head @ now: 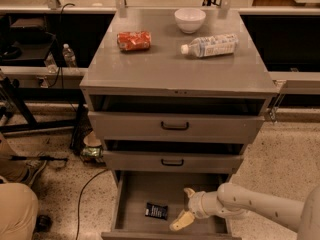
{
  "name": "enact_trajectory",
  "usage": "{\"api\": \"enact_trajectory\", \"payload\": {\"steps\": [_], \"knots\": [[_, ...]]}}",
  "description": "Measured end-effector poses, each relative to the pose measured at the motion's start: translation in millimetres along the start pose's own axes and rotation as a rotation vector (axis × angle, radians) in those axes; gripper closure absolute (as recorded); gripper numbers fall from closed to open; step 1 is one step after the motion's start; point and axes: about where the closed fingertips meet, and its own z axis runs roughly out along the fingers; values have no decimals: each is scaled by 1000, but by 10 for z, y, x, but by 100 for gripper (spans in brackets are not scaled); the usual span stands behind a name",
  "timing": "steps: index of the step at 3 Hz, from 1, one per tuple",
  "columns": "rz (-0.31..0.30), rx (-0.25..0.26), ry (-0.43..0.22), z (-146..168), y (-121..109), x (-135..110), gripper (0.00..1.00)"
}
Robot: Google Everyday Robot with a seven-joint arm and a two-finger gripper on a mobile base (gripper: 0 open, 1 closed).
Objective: Pick rxbar blueberry from bottom drawer and place on counter
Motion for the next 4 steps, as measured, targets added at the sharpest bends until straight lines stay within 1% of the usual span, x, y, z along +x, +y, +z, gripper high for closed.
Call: {"api": "enact_trajectory", "payload": {"steps": [1,2,3,4], "knots": [[-47,42,21,263,-249,73,0],[-76,57,28,533,-419,121,0],[-129,49,47,1156,-661,170,0],[-129,49,47,1157,-660,170,0]]}}
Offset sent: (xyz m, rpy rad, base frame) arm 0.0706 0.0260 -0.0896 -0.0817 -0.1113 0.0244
